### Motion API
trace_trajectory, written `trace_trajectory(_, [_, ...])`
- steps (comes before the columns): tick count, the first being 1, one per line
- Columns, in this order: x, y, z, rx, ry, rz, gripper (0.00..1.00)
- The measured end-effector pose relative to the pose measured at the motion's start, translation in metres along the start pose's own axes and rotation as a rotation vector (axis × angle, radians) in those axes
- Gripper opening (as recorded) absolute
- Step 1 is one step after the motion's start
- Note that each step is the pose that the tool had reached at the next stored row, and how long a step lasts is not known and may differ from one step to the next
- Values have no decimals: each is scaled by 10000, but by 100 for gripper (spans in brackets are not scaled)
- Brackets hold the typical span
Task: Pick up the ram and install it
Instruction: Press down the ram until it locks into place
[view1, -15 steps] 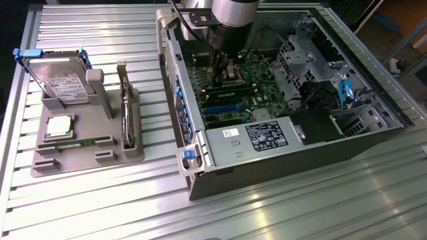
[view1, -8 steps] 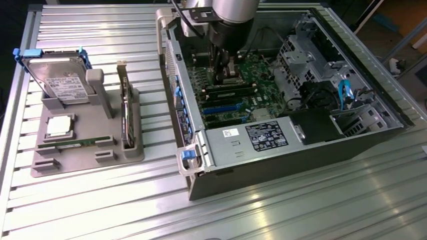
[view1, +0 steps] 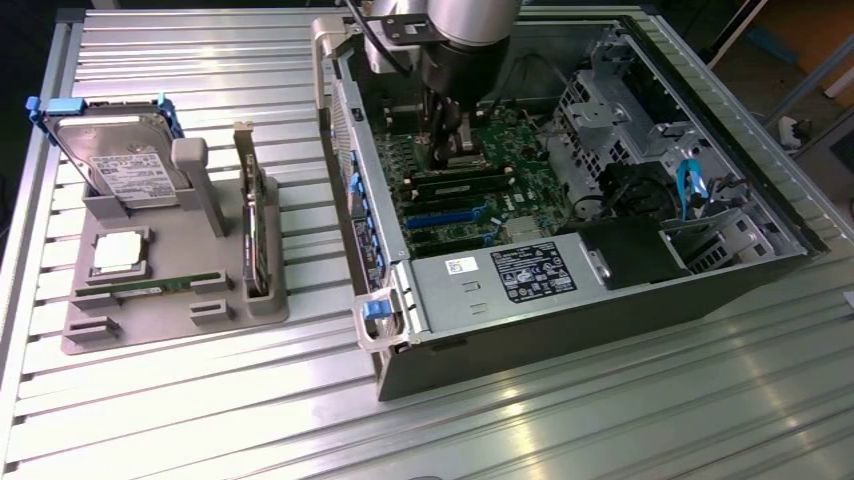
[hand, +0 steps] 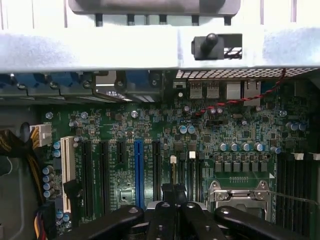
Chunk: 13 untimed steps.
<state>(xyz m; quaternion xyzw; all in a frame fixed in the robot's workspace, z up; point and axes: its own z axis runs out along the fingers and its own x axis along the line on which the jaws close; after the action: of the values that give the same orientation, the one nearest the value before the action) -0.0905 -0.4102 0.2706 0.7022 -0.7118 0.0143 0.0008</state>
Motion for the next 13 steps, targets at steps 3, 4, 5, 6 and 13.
trace_trajectory(3, [-1,-54,1,0,-1,0,11])
trace_trajectory(4, [-1,-77,2,-1,-1,-1,11])
trace_trajectory(5, [-1,-99,2,-2,0,-1,11])
trace_trajectory(6, [-2,-120,3,-1,-1,-1,11])
trace_trajectory(13, [-4,-287,6,-13,0,-1,11])
